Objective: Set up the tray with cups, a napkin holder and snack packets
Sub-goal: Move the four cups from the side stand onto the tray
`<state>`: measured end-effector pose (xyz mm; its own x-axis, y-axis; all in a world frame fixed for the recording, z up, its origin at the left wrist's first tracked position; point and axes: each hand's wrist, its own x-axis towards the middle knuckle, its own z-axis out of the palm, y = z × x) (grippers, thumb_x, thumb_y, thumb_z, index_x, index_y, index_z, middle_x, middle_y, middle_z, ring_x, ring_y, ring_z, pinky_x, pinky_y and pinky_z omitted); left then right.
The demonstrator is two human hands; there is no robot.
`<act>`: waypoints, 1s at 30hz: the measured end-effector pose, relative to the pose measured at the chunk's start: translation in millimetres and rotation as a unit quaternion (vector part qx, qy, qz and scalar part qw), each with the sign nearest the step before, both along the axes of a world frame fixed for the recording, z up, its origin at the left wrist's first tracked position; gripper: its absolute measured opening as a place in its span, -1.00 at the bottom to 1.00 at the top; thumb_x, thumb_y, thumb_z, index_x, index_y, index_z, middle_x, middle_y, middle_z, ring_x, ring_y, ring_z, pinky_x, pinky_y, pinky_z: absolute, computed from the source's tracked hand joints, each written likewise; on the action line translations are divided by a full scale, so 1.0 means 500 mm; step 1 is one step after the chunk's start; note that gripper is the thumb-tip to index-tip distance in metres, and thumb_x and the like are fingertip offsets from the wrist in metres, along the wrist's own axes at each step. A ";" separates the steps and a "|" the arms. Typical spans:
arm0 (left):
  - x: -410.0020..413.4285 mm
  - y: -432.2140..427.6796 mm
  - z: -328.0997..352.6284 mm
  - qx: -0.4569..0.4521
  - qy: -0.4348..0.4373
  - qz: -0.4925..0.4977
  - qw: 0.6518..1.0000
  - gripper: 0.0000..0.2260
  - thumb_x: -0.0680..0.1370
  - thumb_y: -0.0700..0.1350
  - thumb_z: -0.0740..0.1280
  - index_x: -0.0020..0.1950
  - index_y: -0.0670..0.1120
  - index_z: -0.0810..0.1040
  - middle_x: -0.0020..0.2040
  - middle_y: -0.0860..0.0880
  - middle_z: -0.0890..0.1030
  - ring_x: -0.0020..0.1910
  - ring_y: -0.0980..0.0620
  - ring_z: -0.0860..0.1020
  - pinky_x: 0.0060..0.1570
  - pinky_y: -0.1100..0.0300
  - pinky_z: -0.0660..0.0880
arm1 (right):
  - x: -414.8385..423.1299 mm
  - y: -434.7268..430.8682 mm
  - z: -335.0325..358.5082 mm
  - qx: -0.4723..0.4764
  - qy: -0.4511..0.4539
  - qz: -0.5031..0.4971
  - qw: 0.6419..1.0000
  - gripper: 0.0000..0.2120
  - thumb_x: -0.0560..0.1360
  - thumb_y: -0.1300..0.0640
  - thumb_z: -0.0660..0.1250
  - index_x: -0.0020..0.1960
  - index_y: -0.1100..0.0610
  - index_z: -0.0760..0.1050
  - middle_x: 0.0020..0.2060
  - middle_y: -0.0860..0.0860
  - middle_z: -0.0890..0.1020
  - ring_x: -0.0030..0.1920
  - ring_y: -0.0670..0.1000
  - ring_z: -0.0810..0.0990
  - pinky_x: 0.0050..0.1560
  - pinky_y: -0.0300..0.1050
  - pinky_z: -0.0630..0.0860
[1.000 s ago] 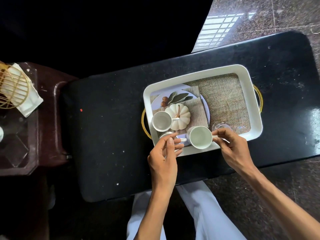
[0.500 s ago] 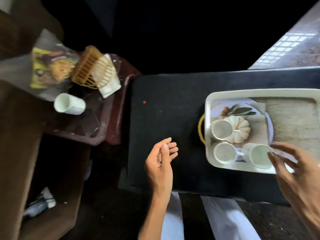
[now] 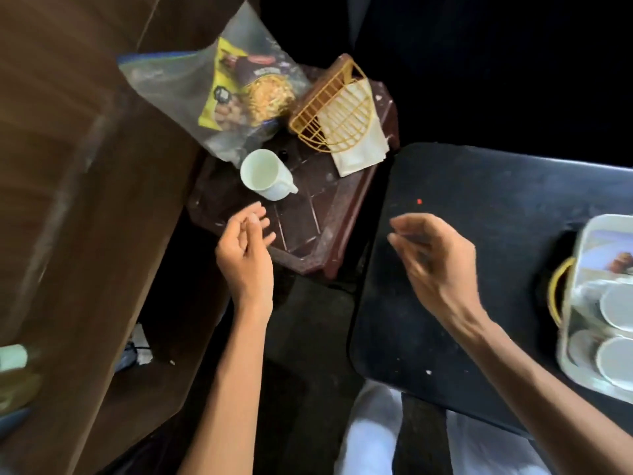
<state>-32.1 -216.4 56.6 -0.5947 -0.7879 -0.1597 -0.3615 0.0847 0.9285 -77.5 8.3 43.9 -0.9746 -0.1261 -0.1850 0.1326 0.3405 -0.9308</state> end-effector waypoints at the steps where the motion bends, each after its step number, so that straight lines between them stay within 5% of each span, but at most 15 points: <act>1: -0.013 -0.025 -0.004 -0.004 0.000 0.000 1.000 -0.76 0.70 -0.18 0.20 0.23 -0.16 0.63 0.14 -0.11 0.69 0.07 0.08 0.67 0.01 0.21 0.65 | -0.012 -0.042 -0.002 -0.003 0.003 0.012 1.000 -0.86 0.51 0.26 0.46 0.07 0.15 0.63 -0.03 0.01 0.70 -0.06 -0.10 0.69 -0.01 -0.29 0.62; 13: -0.122 -0.147 -0.069 0.071 0.001 0.010 0.997 -0.71 0.71 -0.16 0.17 0.34 -0.16 0.59 0.29 -0.11 0.66 0.25 0.02 0.63 0.17 0.14 0.62 | -0.087 -0.344 -0.051 -0.008 -0.023 0.020 0.999 -0.75 0.55 0.15 0.42 0.21 0.17 0.57 0.10 0.04 0.68 0.07 -0.04 0.64 0.13 -0.20 0.60; 21: -0.123 -0.134 -0.064 0.109 0.015 0.002 0.994 -0.72 0.70 -0.14 0.18 0.27 -0.16 0.64 0.15 -0.01 0.68 0.13 0.14 0.64 0.20 0.08 0.63 | -0.091 -0.345 -0.051 -0.015 -0.042 -0.002 0.999 -0.89 0.57 0.19 0.39 0.07 0.18 0.62 -0.07 -0.02 0.71 -0.07 -0.15 0.65 -0.13 -0.54 0.46; 26: -0.099 -0.085 -0.030 0.114 0.015 0.013 0.993 -0.74 0.71 -0.13 0.18 0.21 -0.10 0.65 0.18 -0.07 0.69 0.21 0.03 0.65 0.19 0.05 0.64 | -0.075 -0.304 -0.032 -0.029 -0.037 0.004 0.999 -0.89 0.58 0.20 0.38 0.07 0.19 0.62 -0.11 -0.07 0.68 -0.07 -0.12 0.64 -0.12 -0.53 0.46; 30: -0.060 0.017 0.015 0.153 0.025 0.014 0.988 -0.78 0.71 -0.12 0.18 0.11 -0.04 0.64 0.16 -0.07 0.68 0.22 0.02 0.65 0.19 0.06 0.64 | -0.041 -0.203 -0.001 -0.036 -0.027 -0.009 0.999 -0.92 0.58 0.19 0.39 0.05 0.14 0.62 -0.16 -0.20 0.64 -0.14 -0.34 0.60 -0.11 -0.52 0.46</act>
<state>-62.1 -207.8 64.2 -0.5867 -0.7234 -0.3639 -0.3135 -0.2114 0.9258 -97.9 -93.4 43.6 -0.9659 -0.1233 -0.2276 0.1880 0.2706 -0.9442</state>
